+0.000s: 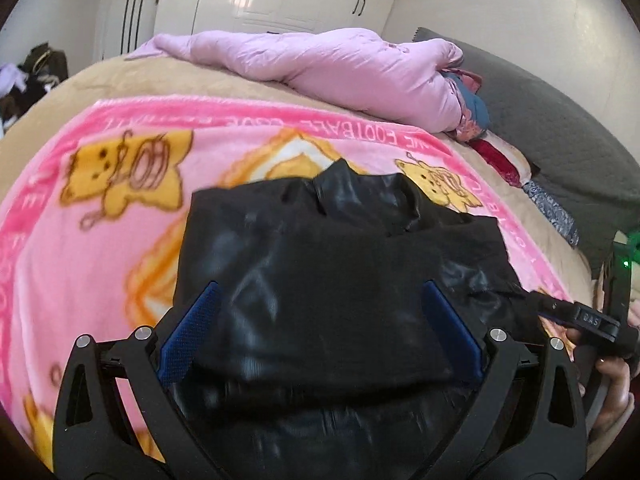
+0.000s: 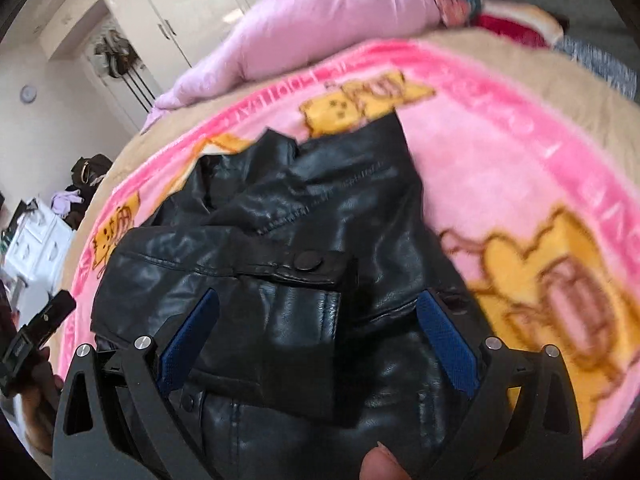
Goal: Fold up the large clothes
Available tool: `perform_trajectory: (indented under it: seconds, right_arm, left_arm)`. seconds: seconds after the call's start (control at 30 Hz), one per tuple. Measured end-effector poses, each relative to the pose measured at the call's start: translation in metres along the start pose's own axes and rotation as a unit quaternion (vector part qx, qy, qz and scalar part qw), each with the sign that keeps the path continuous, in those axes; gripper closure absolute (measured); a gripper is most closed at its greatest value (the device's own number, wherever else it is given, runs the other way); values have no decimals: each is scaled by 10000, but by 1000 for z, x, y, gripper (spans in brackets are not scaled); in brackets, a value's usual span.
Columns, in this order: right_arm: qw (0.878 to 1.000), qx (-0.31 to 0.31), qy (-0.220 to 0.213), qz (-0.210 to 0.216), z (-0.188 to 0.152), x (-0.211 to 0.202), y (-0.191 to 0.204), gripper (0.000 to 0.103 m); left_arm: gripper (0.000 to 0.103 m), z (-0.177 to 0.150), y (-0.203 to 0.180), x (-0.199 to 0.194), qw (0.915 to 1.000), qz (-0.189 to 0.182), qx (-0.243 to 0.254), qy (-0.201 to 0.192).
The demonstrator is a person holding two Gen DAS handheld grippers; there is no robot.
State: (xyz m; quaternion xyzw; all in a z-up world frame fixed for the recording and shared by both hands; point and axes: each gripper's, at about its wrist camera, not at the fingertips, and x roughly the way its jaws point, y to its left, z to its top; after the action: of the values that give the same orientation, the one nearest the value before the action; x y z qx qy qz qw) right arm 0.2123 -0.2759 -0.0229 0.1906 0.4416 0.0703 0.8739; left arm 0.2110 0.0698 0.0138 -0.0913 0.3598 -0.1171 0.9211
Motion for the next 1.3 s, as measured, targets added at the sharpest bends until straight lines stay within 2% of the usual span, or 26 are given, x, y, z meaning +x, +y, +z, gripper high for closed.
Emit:
perform_trajectory:
  seconds: [0.03, 0.07, 0.1, 0.17, 0.2, 0.23, 0.27, 0.37, 0.43, 0.5, 0.57, 0.67, 0.73, 0.77, 0.8, 0.87, 0.93, 1.0, 1.07, 1.13, 1.3]
  right_arm:
    - [9999, 69, 42, 108, 2, 5, -1, 12]
    - [9997, 144, 112, 173, 2, 11, -2, 36]
    - [9988, 241, 216, 354, 3, 17, -1, 59]
    - [9978, 252, 136, 595, 3, 16, 3, 80]
    - [9975, -12, -16, 706, 7, 12, 12, 90]
    - [9970, -232, -146, 722, 10, 6, 20, 91]
    - [9952, -575, -398, 678, 15, -6, 32, 91]
    - [9877, -1105, -946, 581, 32, -33, 53, 92]
    - [9852, -1249, -1066, 483, 39, -41, 57, 92]
    - [9836, -1448, -1002, 390, 42, -37, 62, 92]
    - [9837, -1557, -895, 108, 41, -26, 61, 92]
    - [9866, -1470, -677, -201, 33, -8, 46, 91]
    - [9896, -1265, -426, -533, 33, 7, 34, 82]
    - [9897, -1197, -364, -692, 31, 11, 28, 74]
    - [9906, -1125, -342, -704, 30, 11, 25, 70]
    - [9886, -1119, -620, -789, 28, -2, 28, 65]
    - [9781, -1395, -1138, -1042, 27, -19, 41, 60]
    - [9713, -1577, -1451, -1028, 28, -28, 55, 56]
    - [9705, -1888, -1335, -679, 31, -22, 74, 56]
    - [9707, -2137, -999, -460, 32, -3, 90, 56]
    - [9630, -2524, -511, -790, 27, 40, 108, 57]
  left_arm:
    - [14, 5, 1, 10, 9999, -21, 69, 87]
    - [27, 8, 2, 16, 9998, -30, 76, 160]
    - [35, 11, 5, 23, 9997, -37, 54, 247]
    - [63, 15, 14, 34, 9992, -123, -112, 354]
    - [72, 15, 16, 37, 9989, -185, -142, 404]
    - [89, 15, 16, 41, 9986, -225, -113, 463]
    - [95, 14, 14, 42, 9985, -220, -78, 502]
    - [96, 7, 11, 60, 9969, -174, -60, 764]
    - [96, -2, 9, 75, 9955, -170, -35, 933]
    - [96, -9, 9, 83, 9949, -110, -52, 1002]
    - [96, -13, 12, 86, 9949, -118, -148, 995]
    - [96, -16, 13, 87, 9949, -159, -183, 974]
    - [96, -18, 14, 89, 9951, -166, -188, 954]
    - [96, -18, 15, 89, 9952, -172, -180, 942]
    - [96, -20, 15, 89, 9954, -179, -184, 920]
    - [96, -20, 15, 89, 9957, -176, -178, 893]
    - [96, -20, 14, 88, 9959, -169, -170, 874]
    - [96, -20, 13, 89, 9961, -126, -126, 865]
    - [96, -20, 12, 89, 9962, -106, -104, 862]
    - [96, -19, 12, 89, 9962, -103, -98, 859]
    - [96, -20, 11, 89, 9962, -119, -110, 851]
